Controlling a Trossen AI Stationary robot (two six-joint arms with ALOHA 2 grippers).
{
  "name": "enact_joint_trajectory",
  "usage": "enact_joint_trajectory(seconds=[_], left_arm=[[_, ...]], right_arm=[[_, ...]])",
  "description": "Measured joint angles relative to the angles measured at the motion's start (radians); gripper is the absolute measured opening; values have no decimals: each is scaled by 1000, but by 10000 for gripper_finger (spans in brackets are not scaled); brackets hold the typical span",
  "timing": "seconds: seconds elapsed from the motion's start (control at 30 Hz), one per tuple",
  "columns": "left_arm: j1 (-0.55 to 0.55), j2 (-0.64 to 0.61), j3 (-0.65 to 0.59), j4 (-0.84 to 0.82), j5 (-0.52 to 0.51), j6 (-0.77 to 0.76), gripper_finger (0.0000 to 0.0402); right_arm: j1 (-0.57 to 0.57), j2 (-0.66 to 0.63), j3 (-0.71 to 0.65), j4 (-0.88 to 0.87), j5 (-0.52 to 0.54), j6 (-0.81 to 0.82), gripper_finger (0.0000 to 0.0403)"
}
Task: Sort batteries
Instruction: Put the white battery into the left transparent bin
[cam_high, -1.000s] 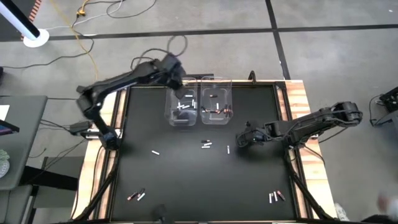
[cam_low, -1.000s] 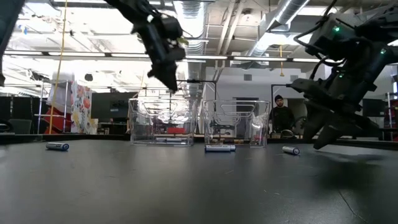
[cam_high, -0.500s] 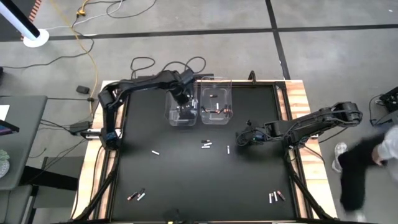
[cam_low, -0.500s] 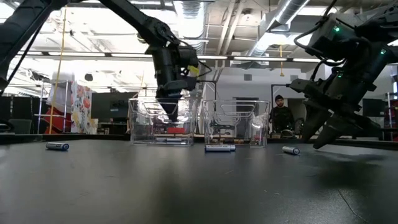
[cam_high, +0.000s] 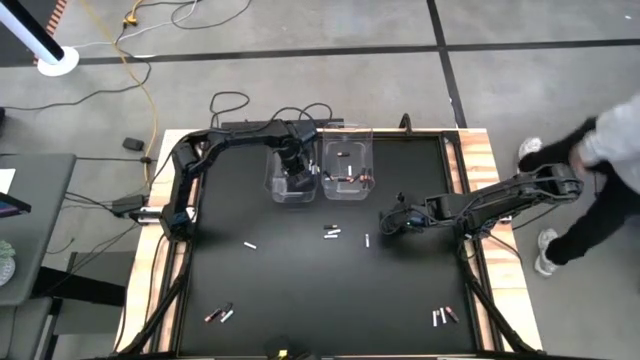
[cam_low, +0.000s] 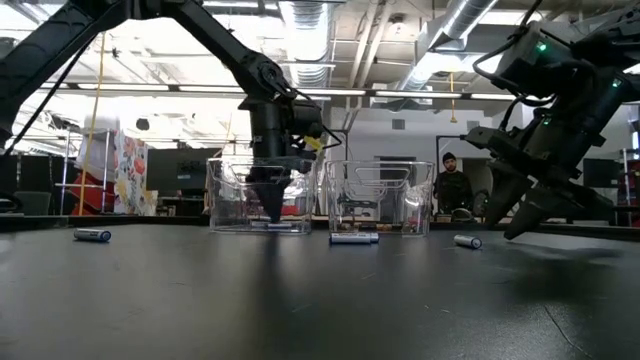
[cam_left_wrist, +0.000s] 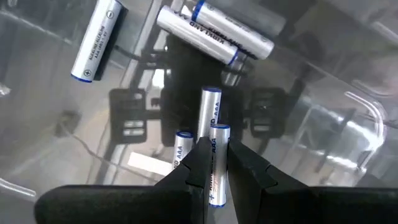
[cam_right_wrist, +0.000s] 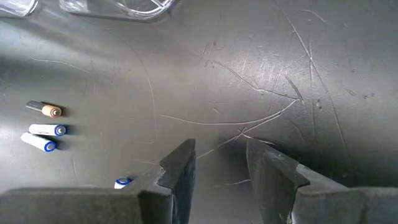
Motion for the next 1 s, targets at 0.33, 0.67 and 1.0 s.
enact_joint_trajectory(seconds=[0.33, 0.67, 1.0], left_arm=[[0, 5, -1, 10, -6, 1, 78], [2, -27, 54, -35, -43, -30, 108], [-2, -197, 123, -105, -66, -126, 107]], right_arm=[[0, 0, 0, 0, 0, 0, 163], [0, 0, 0, -4, 0, -31, 163], [25, 0, 0, -2, 0, -130, 163]])
